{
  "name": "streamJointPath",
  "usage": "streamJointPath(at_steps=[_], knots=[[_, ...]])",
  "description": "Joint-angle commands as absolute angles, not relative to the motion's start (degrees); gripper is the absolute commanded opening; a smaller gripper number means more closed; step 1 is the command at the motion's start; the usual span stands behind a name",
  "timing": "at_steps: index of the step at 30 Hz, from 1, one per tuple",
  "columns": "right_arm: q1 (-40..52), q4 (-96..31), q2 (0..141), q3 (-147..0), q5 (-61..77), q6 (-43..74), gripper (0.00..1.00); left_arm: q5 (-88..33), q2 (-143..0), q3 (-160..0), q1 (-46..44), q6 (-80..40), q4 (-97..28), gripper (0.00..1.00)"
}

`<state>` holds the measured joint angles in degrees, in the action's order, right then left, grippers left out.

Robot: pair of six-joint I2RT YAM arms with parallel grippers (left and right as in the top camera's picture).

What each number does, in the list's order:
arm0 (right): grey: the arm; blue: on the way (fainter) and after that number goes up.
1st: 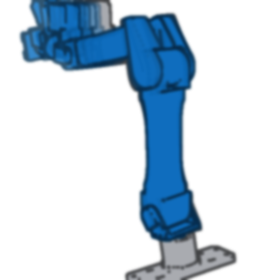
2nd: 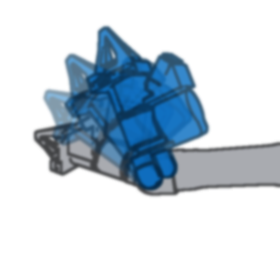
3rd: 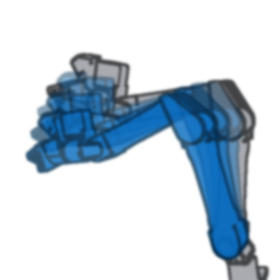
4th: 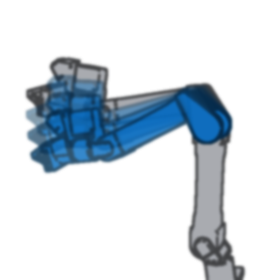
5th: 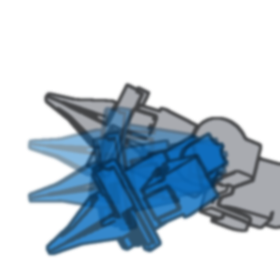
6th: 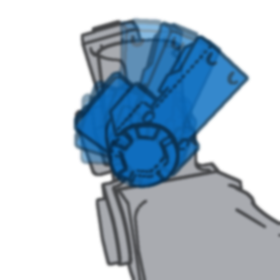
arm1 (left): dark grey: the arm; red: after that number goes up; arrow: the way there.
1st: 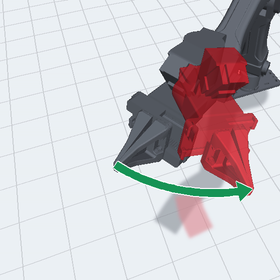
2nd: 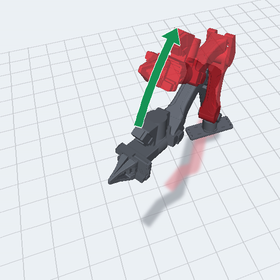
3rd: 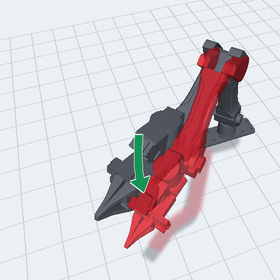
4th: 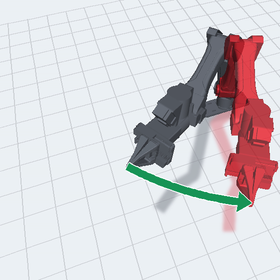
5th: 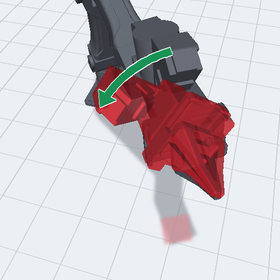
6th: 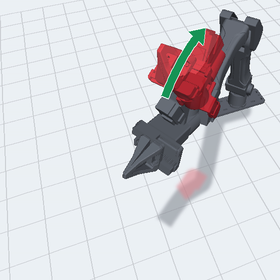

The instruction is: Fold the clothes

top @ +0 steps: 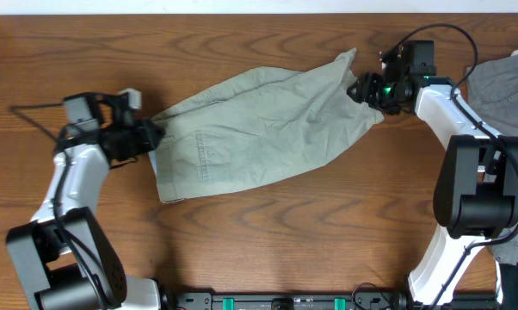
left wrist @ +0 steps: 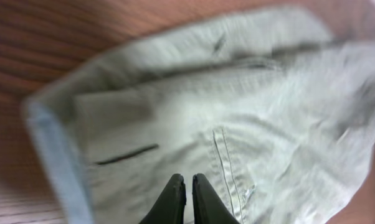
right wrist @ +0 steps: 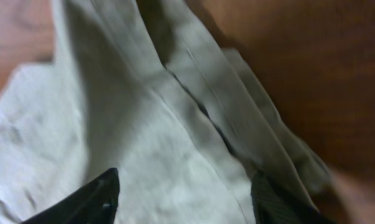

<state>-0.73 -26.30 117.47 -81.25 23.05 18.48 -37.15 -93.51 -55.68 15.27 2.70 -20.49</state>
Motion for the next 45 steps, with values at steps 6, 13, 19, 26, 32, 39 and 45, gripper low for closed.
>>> streamJointPath(at_steps=[6, 13, 19, 26, 32, 39, 45], knots=[[-0.16, -29.80, 115.44, -80.68, 15.49, 17.23, 0.15, -16.91, -98.30, -55.51, 9.58, 4.45, -18.81, 0.06], [-0.08, -28.14, 115.44, -73.36, 5.15, 22.41, 0.08, -12.03, -104.38, -55.51, 11.11, -1.15, -19.55, 0.06], [-1.76, -32.14, 115.42, -69.76, -1.15, 25.78, 0.01, -6.74, -103.92, -55.51, 13.41, -5.04, -20.93, 0.06], [-4.01, -41.39, 113.14, -69.80, -2.79, 25.63, 0.01, -6.79, -101.06, -55.66, 17.43, -5.02, -22.26, 0.06], [-4.86, -47.22, 105.65, -69.80, -3.16, 23.07, 0.01, -8.82, -91.55, -56.25, 18.44, -4.56, -24.43, 0.06], [-4.80, -41.67, 95.09, -69.80, 8.10, 18.04, 0.03, -22.68, -82.72, -56.25, 12.99, -0.60, -24.71, 0.06], [-2.02, -35.27, 96.90, -69.63, 16.93, 14.96, 0.04, -26.57, -88.07, -56.21, 1.67, 9.78, -22.65, 0.07]])
